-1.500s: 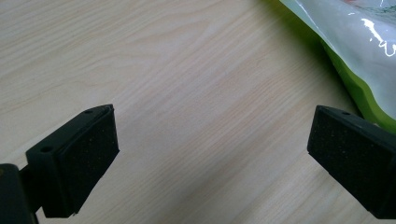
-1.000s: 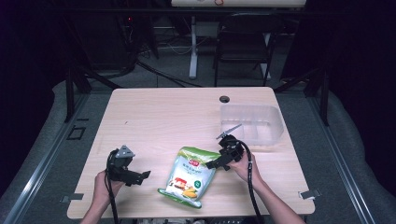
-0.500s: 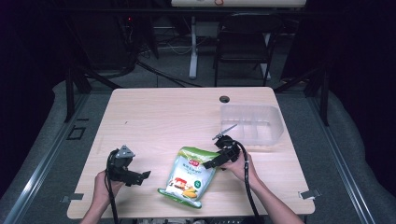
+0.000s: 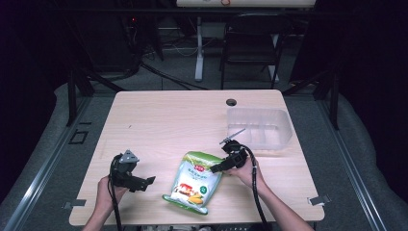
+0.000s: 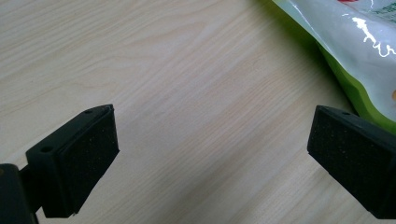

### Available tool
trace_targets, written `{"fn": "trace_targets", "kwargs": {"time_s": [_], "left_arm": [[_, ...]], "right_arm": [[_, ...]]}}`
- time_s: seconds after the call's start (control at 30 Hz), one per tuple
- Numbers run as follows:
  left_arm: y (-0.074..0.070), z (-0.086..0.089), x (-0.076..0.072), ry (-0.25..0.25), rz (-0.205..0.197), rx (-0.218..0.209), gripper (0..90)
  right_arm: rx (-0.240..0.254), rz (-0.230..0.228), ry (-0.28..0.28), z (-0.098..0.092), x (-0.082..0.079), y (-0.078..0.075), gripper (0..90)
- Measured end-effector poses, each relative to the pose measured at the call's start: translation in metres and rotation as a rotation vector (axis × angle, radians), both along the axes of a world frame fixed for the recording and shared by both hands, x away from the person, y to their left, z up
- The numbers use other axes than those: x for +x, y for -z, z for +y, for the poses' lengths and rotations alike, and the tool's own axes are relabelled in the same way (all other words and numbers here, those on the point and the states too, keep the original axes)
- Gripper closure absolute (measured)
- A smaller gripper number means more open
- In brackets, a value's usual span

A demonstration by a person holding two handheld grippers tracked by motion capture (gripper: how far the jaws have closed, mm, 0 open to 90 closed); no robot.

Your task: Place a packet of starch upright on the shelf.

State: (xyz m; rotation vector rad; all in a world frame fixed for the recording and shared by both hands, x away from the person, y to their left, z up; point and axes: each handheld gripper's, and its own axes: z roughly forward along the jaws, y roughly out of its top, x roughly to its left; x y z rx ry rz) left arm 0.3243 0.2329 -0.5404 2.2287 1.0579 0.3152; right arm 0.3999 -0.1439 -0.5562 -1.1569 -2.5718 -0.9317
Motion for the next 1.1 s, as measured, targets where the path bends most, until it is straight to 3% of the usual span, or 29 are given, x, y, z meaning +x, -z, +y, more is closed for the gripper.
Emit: {"fn": "trace_targets", "kwargs": {"time_s": [0.27, 0.3, 0.53, 0.63, 0.8, 0.83, 1.1], "left_arm": [[0.0, 0.0, 0.0, 0.001, 0.0, 0.0, 1.9], [0.0, 0.0, 0.0, 0.004, -0.001, 0.002, 1.9], [-0.001, 0.0, 0.0, 0.013, 0.009, 0.003, 1.9], [0.0, 0.0, 0.0, 0.008, 0.001, 0.003, 1.9], [0.0, 0.0, 0.0, 0.009, 0.002, 0.001, 2.0], [0.0, 0.0, 0.0, 0.008, 0.003, 0.001, 2.0], [0.0, 0.001, 0.0, 0.008, 0.002, 0.001, 2.0]], "right_arm": [[0.07, 0.027, -0.013, -0.001, -0.001, 0.0, 70.0], [0.088, 0.026, 0.004, 0.001, -0.002, 0.0, 72.2], [0.085, 0.029, -0.031, 0.001, -0.004, -0.002, 83.4], [0.068, 0.02, -0.055, 0.001, -0.004, -0.005, 85.0], [0.079, 0.005, -0.04, 0.002, -0.008, -0.009, 86.1], [0.061, 0.0, -0.061, 0.001, -0.007, -0.012, 86.3], [0.085, -0.031, -0.041, -0.006, -0.01, -0.026, 88.0]]}}
